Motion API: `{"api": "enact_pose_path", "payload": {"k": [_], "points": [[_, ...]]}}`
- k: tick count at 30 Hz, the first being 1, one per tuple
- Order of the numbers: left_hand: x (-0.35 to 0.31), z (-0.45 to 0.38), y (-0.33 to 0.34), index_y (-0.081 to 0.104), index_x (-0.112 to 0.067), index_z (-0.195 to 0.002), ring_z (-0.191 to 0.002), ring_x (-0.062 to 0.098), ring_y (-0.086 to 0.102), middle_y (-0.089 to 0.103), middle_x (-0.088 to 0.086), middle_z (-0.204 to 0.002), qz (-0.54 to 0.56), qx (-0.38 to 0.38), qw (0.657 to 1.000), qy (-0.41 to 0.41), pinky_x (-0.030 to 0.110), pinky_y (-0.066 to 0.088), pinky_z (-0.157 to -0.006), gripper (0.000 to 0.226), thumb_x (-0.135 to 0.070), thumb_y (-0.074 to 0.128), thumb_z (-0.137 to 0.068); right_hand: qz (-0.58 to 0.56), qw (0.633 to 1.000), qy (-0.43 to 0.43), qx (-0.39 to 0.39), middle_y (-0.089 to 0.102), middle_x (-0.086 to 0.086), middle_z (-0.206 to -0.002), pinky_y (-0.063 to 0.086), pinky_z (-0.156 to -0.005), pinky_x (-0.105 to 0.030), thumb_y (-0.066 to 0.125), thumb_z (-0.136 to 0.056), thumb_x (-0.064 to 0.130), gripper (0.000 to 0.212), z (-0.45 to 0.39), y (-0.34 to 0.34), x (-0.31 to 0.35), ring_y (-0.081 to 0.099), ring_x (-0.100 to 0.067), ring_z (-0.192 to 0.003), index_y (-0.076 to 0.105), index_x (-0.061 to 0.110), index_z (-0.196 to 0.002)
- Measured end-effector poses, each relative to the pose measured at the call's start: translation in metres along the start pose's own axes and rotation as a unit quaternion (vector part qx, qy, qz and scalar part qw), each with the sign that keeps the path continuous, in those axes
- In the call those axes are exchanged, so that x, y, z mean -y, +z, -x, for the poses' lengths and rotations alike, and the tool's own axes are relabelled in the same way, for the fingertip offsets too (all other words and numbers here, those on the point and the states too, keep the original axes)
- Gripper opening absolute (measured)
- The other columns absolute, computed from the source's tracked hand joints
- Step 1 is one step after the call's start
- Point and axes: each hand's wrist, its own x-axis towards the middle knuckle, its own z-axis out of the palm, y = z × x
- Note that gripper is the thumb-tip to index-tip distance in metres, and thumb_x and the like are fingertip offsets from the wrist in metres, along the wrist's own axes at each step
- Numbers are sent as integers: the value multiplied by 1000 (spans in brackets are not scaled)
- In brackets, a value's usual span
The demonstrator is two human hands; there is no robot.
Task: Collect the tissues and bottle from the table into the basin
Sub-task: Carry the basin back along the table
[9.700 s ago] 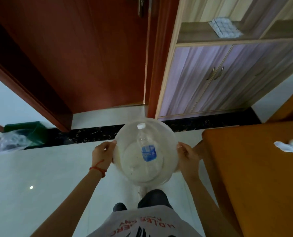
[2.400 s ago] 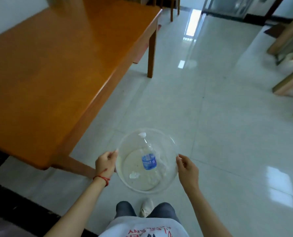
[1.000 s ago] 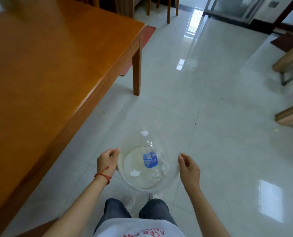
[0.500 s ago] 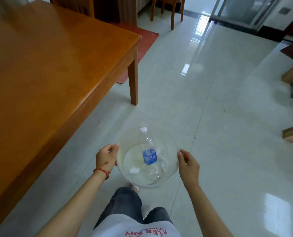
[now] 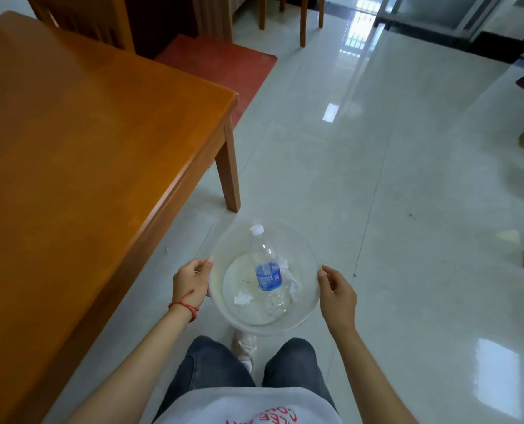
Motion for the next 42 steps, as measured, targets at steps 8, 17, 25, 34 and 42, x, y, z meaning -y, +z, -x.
{"api": "enact_pose_path", "payload": {"k": [8,17,25,34,42], "points": [[-13,-87,38,61,-5,-75,-59,21,56,60,9,-67,-26,-20,998,-50,11,43,-36,29,-28,49,-89,14,999,25,34,65,1,-93,45,-76,-25,52,-91,21,21,-98,32,11,61,-14,-83,64,13,-105],[18,-177,97,63,-5,-90,-74,26,58,62,12,-81,-1,-46,992,-120,22,48,-54,24,-25,51,-88,54,995,34,79,63,1,-92,41,-67,-13,50,-92,20,21,-204,81,-15,58,-11,-80,63,14,-107],[96,-270,151,63,-6,-95,-77,29,59,63,13,-88,31,-62,984,-163,29,56,-55,20,-21,53,-88,63,994,43,84,64,1,-96,41,-68,-12,51,-92,20,22,-284,156,-85,58,-4,-79,63,16,-110],[197,-361,206,62,-2,-100,-76,30,59,63,16,-87,31,-62,982,-174,37,52,-70,26,-22,52,-89,67,990,79,92,67,-2,-101,49,-83,-32,52,-91,23,27,-359,253,-190,60,-16,-88,62,14,-114],[261,-429,246,64,-4,-101,-76,27,58,62,11,-83,8,-71,984,-166,31,54,-65,25,-22,50,-89,28,989,122,75,63,1,-86,45,-72,-23,54,-90,22,21,-408,318,-256,58,-4,-74,64,19,-108]]}}
